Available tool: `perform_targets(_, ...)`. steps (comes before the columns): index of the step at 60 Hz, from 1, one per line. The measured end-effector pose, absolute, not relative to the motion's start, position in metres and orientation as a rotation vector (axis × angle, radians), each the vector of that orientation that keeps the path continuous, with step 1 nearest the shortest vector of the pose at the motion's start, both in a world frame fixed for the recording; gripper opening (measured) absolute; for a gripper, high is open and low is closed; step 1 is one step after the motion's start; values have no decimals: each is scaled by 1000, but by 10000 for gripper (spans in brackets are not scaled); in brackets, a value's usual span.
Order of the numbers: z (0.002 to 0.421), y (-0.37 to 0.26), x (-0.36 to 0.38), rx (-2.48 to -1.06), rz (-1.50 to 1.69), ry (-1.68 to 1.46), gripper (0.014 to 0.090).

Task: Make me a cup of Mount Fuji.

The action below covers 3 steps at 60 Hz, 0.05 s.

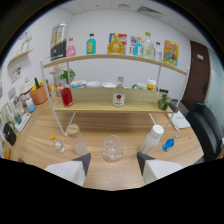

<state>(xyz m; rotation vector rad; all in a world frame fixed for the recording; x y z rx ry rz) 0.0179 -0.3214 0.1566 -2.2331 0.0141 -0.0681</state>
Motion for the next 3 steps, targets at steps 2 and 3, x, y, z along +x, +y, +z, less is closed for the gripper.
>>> perform_targets(2,157,-321,17,-2233,-65,14,858)
perform_targets(3,157,-321,17,-2233,-63,14,858)
